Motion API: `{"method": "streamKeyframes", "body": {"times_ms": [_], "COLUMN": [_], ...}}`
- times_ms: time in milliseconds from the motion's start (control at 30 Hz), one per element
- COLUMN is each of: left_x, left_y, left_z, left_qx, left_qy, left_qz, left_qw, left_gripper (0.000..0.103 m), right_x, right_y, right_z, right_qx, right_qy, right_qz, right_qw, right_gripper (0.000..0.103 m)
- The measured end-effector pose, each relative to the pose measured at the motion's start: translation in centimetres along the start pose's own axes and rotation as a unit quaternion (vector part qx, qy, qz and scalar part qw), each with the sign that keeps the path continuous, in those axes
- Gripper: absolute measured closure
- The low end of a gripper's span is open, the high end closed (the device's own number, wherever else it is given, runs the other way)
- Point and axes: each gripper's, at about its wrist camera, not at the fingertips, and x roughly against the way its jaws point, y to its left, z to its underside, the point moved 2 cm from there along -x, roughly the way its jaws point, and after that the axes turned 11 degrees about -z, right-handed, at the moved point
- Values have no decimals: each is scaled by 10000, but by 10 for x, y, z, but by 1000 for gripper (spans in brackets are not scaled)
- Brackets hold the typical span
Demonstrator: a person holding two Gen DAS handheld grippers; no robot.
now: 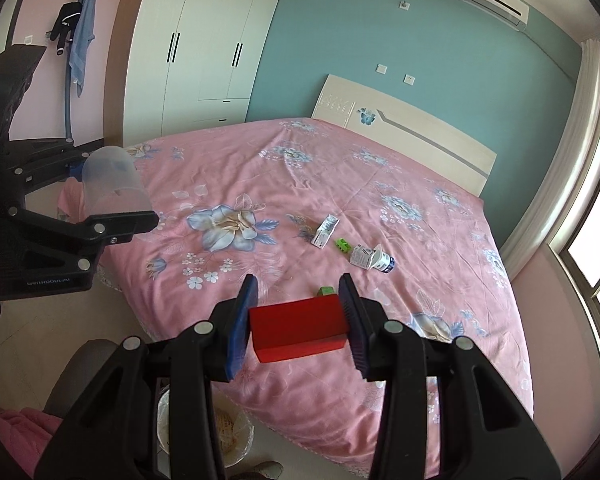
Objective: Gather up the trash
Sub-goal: 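Lift the cup and red block and carry both toward the trash bin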
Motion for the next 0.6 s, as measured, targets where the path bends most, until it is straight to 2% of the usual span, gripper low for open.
{"method": "streamKeyframes", "body": {"times_ms": [267, 600], "left_x": [-50, -89], "left_y": [-22, -45], "left_z": [74, 134], "left_qx": [-210, -150], "left_qy": [813, 1526], "left_qz": [154, 413], "left_qw": [9963, 9873], "left_gripper": [47, 47], "right_x": [-53, -115], "right_y": [7, 23], "right_z": [50, 110], "right_qx": [-235, -501], "right_qy": [568, 1217], "right_qz": [-312, -678], "right_qw": [9976, 9890], "right_gripper": [60, 60]}}
